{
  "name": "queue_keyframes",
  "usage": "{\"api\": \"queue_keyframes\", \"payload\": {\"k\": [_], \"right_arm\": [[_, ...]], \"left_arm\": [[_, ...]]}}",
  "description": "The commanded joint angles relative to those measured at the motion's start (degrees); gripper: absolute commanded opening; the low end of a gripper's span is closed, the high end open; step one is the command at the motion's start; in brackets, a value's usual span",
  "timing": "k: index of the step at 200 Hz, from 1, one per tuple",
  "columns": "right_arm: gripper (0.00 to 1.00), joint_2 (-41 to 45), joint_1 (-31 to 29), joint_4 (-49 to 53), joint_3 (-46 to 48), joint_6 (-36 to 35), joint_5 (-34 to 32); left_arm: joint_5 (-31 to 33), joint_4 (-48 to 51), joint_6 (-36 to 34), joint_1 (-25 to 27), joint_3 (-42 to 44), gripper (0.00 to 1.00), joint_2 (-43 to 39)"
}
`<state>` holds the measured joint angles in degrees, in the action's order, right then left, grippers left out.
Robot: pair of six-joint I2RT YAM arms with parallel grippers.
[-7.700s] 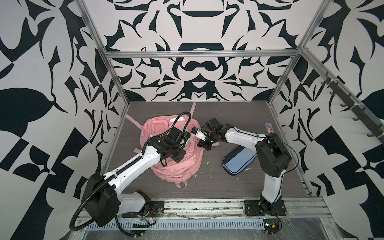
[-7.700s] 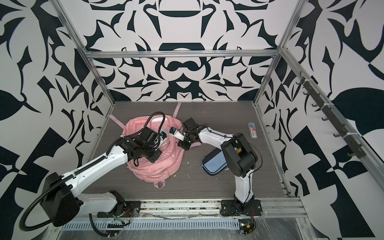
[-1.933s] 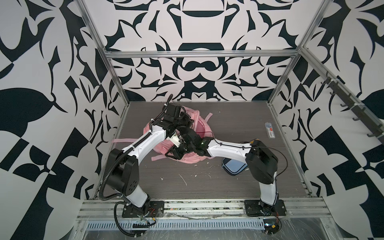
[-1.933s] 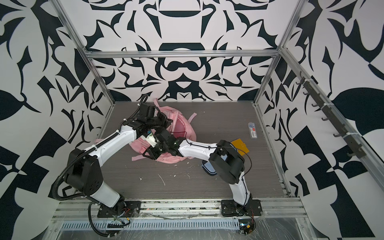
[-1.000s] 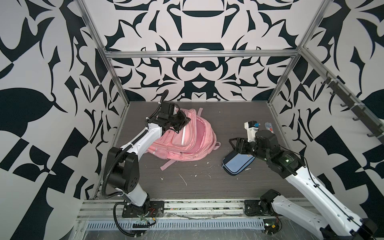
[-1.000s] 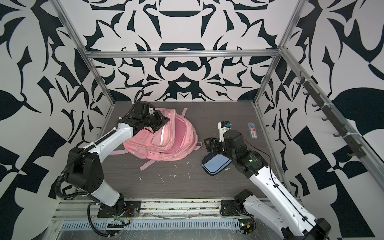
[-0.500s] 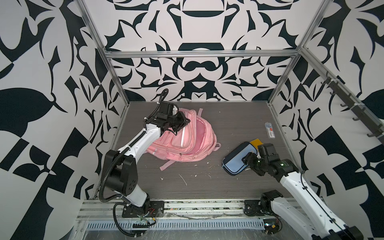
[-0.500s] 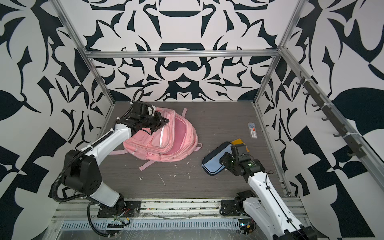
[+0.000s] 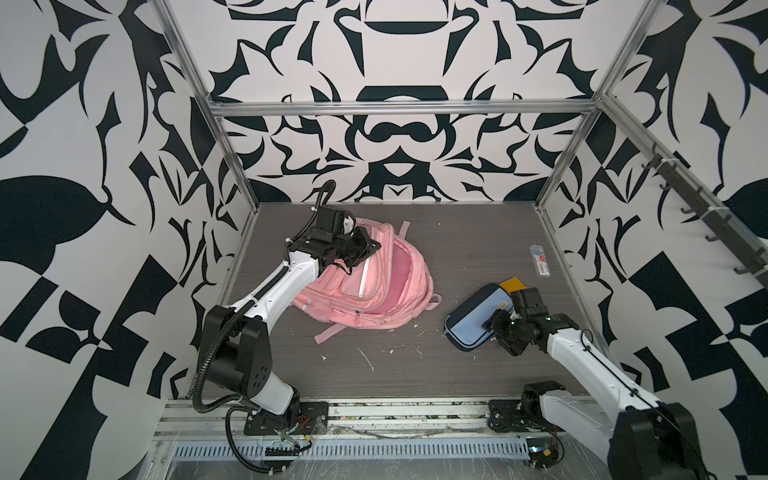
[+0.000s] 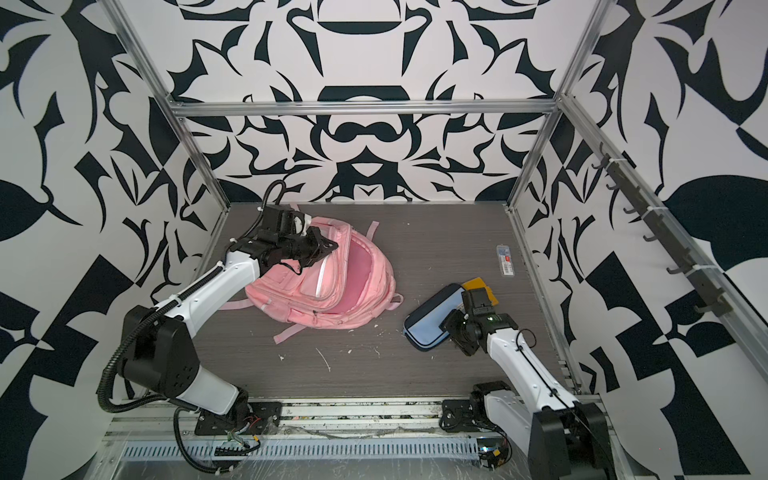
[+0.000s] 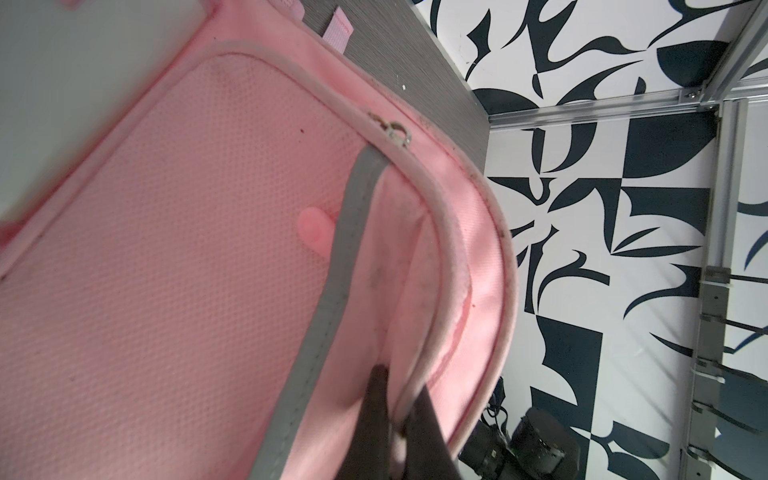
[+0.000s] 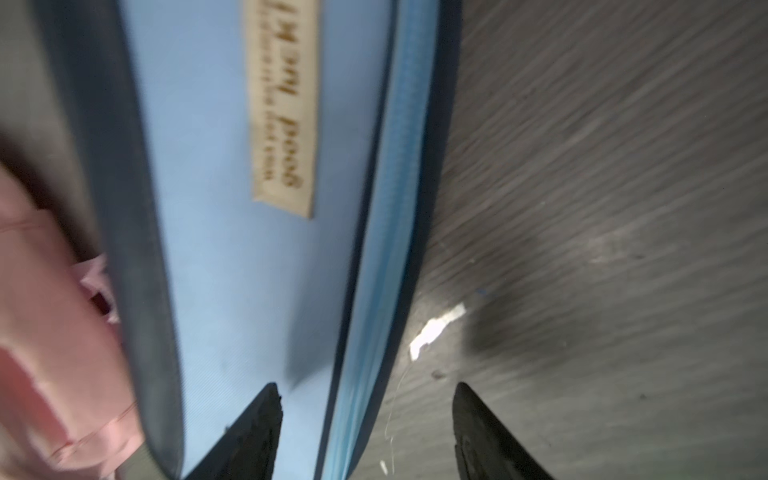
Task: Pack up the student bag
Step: 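Grasp the blue pencil case's long edge with the right gripper, then lift the pencil case and carry it toward the backpack opening with the right gripper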
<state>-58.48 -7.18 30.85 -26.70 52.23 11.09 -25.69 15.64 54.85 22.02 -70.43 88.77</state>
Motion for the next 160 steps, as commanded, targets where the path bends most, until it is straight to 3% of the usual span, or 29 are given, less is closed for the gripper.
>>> {"api": "queue_keyframes", "payload": {"k": [1, 49, 88, 160], "right_arm": [[0.66, -0.8, 0.3, -4.3, 0.8, 0.1, -1.5], [0.53, -1.5, 0.4, -5.4, 3.2, -0.9, -2.1], [0.20, -3.5, 0.4, -6.6, 3.2, -2.7, -2.2], [0.00, 0.2, 0.4, -3.2, 1.6, -8.5, -3.2]], "left_arm": [[-3.3, -3.9, -0.1, 0.3, 1.4, 0.00, -2.8], [-4.2, -3.8, 0.3, 0.4, 3.4, 0.00, -3.3], [-6.3, -5.8, 0.2, 0.3, 3.3, 0.00, -2.8], [-8.3, -8.3, -0.9, 0.0, 3.4, 0.00, -3.0]]}}
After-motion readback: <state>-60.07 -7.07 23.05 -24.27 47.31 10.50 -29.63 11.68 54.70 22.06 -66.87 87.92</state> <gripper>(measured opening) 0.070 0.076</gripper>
